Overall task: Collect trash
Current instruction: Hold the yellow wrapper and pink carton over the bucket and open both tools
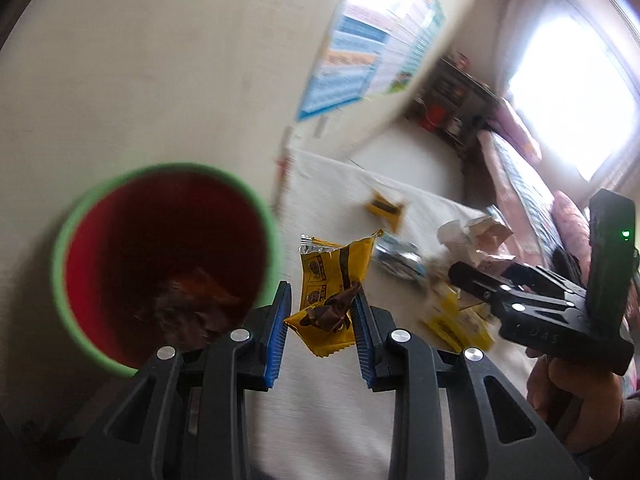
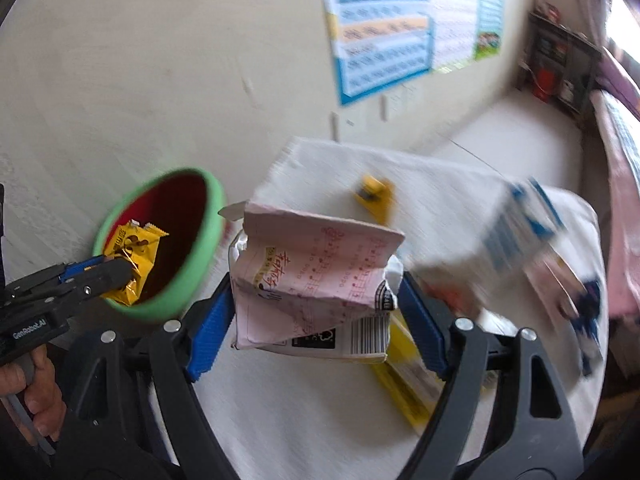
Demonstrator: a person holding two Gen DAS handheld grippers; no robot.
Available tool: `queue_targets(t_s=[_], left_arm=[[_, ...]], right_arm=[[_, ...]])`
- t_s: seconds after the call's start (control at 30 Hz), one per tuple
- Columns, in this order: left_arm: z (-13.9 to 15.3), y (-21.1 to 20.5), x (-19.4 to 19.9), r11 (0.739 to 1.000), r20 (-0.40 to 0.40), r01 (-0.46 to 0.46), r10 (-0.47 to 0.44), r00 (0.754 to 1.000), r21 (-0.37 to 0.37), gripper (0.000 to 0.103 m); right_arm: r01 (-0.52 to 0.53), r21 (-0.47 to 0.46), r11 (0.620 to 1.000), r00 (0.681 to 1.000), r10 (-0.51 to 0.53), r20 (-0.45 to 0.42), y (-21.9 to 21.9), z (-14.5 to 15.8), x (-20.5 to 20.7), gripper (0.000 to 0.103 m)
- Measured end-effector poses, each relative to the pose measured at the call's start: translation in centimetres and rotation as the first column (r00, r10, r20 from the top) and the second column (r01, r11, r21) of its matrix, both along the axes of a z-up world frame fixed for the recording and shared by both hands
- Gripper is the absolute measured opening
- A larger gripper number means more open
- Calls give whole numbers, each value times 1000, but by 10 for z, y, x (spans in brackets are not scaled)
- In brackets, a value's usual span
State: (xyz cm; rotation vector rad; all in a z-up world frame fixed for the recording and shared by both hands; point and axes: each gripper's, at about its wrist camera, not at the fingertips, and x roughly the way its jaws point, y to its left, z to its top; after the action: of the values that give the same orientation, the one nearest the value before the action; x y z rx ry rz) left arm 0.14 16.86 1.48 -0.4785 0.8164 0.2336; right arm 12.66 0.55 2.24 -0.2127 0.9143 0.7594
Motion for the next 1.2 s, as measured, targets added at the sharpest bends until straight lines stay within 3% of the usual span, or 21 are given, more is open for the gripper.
queue_targets(t_s=[0.37,0.73,0.87,0.93,0.97,1.0,1.07,1.2], left_arm=[[8,94,-30,987,-7,-152,152,988,43,28],[-7,145,-53,981,-30,-193,192,981,-5,28],[-2,148,-59,980,2,-197,197,980,-17,30],[1,149,-58,979,13,-204,205,979,-24,46],[4,149,-59,977,20,-212,212,977,-18,66],[8,148,-60,974,34,-228,228,973,-1,79],[16,146,-65,970,65,-242,241,968,9,85],[21,146,-74,960,93,-278,280,956,-25,89]], right_arm=[[-188,92,978,982,187,10,123,4,-29,78],[-283,60,957,958,285,-20,177,-13,-40,78],[-314,54,948,949,315,-13,187,-12,-46,78],[-321,41,946,946,322,-18,191,-14,-46,84],[-320,36,947,947,321,-19,192,-15,-46,86],[-314,35,949,949,315,-20,191,-15,-45,91],[-308,42,950,951,309,-22,188,-13,-45,98],[-299,40,953,953,301,-30,177,-11,-48,98]])
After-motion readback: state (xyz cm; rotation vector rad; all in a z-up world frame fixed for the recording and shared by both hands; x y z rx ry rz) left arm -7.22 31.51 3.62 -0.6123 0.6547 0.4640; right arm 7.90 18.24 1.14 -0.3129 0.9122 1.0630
